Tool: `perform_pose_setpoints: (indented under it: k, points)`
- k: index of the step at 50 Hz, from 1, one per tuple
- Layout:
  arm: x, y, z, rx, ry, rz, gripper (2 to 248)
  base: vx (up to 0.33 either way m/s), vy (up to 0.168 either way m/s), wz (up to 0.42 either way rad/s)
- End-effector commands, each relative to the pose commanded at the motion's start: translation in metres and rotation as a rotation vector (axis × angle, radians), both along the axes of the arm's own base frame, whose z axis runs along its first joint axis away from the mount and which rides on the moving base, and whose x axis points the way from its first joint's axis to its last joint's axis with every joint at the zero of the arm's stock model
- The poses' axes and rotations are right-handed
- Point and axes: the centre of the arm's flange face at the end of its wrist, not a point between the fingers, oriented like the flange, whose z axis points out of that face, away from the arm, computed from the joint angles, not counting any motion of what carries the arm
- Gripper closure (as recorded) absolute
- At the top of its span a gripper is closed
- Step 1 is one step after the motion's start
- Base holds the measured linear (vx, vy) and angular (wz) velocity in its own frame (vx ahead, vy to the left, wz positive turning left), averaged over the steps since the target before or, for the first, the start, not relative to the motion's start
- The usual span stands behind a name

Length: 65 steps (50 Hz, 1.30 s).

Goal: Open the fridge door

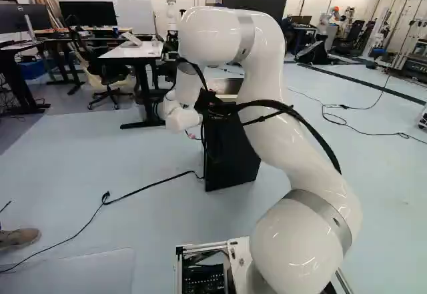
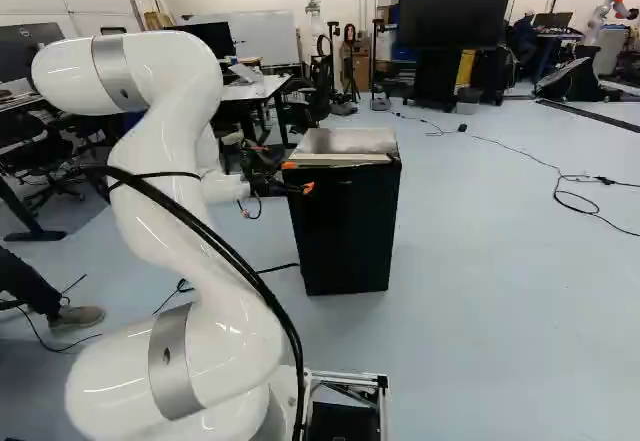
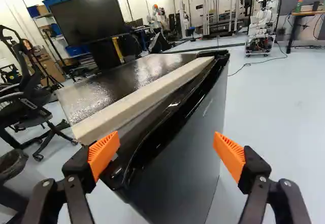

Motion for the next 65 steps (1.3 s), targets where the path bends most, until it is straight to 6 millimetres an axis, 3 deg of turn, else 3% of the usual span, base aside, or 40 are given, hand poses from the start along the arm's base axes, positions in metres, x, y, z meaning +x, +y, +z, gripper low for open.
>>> perform_pose_setpoints:
  k: [43,65]
  points:
    - [-0.055,0.026,0.003,-0.026,0.046,0.093,3,0.0,0.0,0.0]
    - [-0.059,0.026,0.003,-0.029,0.05,0.098,3,0.0,0.0,0.0]
